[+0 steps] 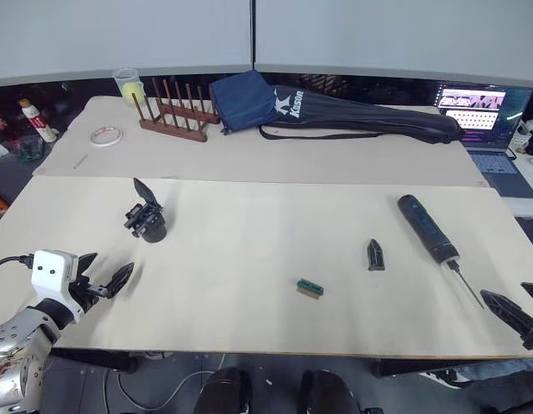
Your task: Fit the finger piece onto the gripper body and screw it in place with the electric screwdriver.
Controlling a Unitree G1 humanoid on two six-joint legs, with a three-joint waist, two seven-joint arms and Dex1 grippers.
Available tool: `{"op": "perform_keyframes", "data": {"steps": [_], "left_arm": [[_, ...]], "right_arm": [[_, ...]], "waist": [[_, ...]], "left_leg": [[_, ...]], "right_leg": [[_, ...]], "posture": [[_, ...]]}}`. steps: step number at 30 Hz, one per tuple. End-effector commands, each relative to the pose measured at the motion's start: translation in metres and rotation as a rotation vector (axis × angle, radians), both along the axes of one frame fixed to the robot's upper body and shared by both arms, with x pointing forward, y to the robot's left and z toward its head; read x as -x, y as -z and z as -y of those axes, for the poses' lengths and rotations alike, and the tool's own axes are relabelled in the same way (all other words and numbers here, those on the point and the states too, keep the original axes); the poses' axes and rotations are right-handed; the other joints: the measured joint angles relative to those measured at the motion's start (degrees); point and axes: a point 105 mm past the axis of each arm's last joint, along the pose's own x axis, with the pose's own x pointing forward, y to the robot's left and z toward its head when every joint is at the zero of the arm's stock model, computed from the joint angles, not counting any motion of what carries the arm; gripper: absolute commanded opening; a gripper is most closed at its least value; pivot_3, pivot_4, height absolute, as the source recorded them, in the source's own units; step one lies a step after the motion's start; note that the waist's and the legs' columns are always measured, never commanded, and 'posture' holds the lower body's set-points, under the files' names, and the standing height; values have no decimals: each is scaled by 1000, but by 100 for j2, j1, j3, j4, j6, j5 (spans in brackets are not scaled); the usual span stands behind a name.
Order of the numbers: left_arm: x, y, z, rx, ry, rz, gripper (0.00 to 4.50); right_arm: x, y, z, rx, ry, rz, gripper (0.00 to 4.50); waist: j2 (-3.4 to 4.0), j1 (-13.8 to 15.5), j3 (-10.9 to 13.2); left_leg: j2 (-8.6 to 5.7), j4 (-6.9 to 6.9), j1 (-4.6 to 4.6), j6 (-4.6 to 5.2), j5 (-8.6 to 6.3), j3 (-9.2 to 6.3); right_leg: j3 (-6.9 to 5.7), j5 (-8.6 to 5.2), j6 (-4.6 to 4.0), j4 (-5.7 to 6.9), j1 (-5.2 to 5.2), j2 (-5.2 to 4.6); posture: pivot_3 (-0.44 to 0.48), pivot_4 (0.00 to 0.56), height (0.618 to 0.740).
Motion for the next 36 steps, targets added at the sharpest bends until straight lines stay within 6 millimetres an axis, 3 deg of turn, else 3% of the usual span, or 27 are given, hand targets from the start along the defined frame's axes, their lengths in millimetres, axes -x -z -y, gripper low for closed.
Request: {"op": "perform_keyframes", "data": {"steps": [1, 3, 9, 14, 19, 25, 28, 31, 36], "left_arm": [[-2, -5, 3, -30, 24, 19, 4480], [-10, -2, 9, -29, 38, 20, 4480], [-35, -3, 15, -40, 45, 45, 4480], [-56, -4, 24, -31, 56, 70, 4480], [-72, -3, 35, -13, 82, 96, 4480], [-88, 4, 44, -7, 82, 108, 4480], [-93, 5, 50, -6, 84, 124, 3591], [-95, 8, 54, -3, 73, 137, 2302], [-88, 6, 82, 8, 119, 145, 2325]], "right_arm": [[-12, -15, -23, 21, -106, 52, 4500], [-28, -25, -70, 15, -303, 75, 4500], [-39, -37, -155, -21, -631, 105, 4500], [-43, -45, -194, -24, -792, 142, 4500], [-56, -50, -208, -21, -796, 188, 4500], [-59, -47, -207, -4, -791, 186, 4500], [-60, -44, -207, -10, -784, 182, 4500], [-57, -41, -210, -21, -789, 175, 4500], [-57, -39, -208, -26, -777, 176, 4500]], "waist": [[0, -4, 0], [2, -34, 0], [-4, -4, 1], [-15, 40, 8], [-34, 39, 11], [-37, 25, 12], [-37, 23, 12], [-37, 34, 11], [-37, 65, 11]], "left_leg": [[0, 0, 0, 0, 0, 0], [1, 0, 2, 0, 0, 1], [5, -4, 19, -4, 1, -1], [-1, 1, 4, 3, 27, 1], [-4, 10, 2, 33, 10, 3], [-4, 10, -3, 5, 29, 8], [-4, 10, -6, -1, 33, 10], [-4, 10, -5, 6, 30, 9], [-5, 12, -5, 13, 28, 8]], "right_leg": [[0, 0, 0, 0, 0, 0], [1, 0, -1, 1, -1, 0], [2, 4, 6, 9, 3, 3], [-6, 15, 29, 5, 3, -1], [-6, 24, 37, 1, 4, -3], [-4, 26, 34, 10, 16, -2], [-5, 26, 36, 12, 16, -2], [-5, 27, 36, 13, 17, -2], [-4, 28, 38, 13, 18, -3]], "posture": [[0, 150, 730], [0, 150, 730], [0, 150, 730], [0, 150, 730], [0, 150, 730], [0, 150, 730], [0, 150, 730], [0, 150, 730], [0, 150, 730]]}}
